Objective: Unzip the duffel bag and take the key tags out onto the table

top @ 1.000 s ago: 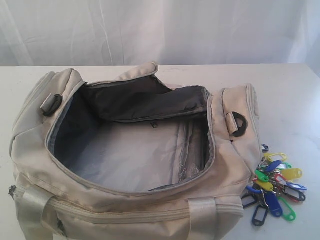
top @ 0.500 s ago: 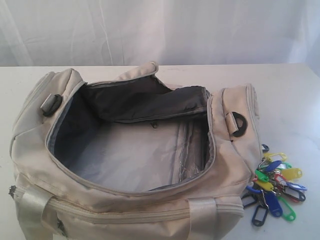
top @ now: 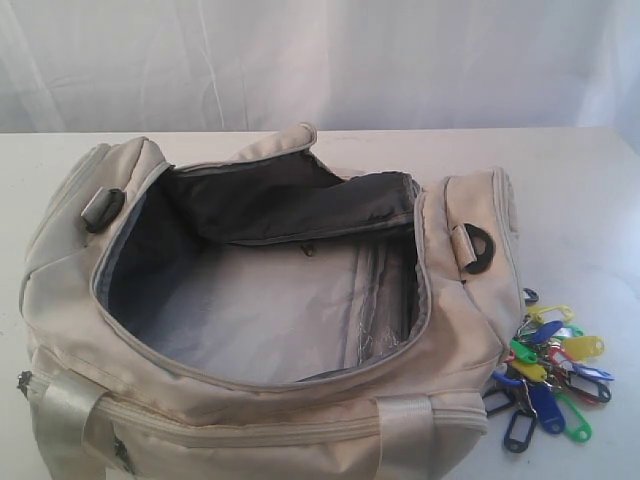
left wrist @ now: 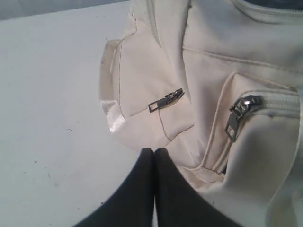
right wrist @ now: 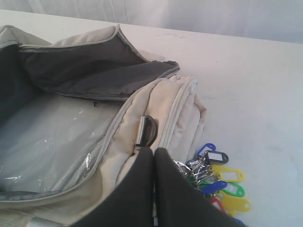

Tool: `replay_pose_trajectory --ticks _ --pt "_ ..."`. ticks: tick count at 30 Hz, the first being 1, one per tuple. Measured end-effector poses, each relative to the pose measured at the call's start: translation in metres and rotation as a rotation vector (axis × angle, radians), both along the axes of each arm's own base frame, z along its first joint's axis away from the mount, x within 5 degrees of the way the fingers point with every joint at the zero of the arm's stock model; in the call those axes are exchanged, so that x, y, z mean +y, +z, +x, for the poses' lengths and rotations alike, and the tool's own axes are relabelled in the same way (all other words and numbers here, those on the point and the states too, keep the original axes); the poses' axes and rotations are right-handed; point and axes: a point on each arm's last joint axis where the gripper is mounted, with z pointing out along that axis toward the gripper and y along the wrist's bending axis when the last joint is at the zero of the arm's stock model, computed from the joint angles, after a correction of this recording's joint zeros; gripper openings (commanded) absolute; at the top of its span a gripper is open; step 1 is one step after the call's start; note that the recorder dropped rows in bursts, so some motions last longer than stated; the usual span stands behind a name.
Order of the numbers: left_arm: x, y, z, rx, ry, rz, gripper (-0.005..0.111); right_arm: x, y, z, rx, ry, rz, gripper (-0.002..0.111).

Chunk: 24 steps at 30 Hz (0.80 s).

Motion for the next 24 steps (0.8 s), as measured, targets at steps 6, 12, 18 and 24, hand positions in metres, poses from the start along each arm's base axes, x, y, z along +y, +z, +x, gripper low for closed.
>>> replay_pose_trajectory --ticks 6,12,18,24 --pt "-0.0002 -0.0002 -0.0001 0.019 0.042 -0.125 0.000 0.0000 0.0000 0.0000 0.000 0.000 0.000 0.000" --pt "-0.0002 -0.0002 -0.0001 0.022 0.050 -0.148 0.000 0.0000 0.0000 0.0000 0.000 0.000 0.000 0.000" --pt "-0.0003 -0.0001 -0.0001 0.023 0.052 -0.155 0.000 0.0000 0.0000 0.0000 0.000 0.000 0.000 0.000" --pt "-0.0003 -0.0001 -0.0001 0.023 0.052 -0.155 0.000 0.0000 0.0000 0.0000 0.000 0.000 0.000 0.000"
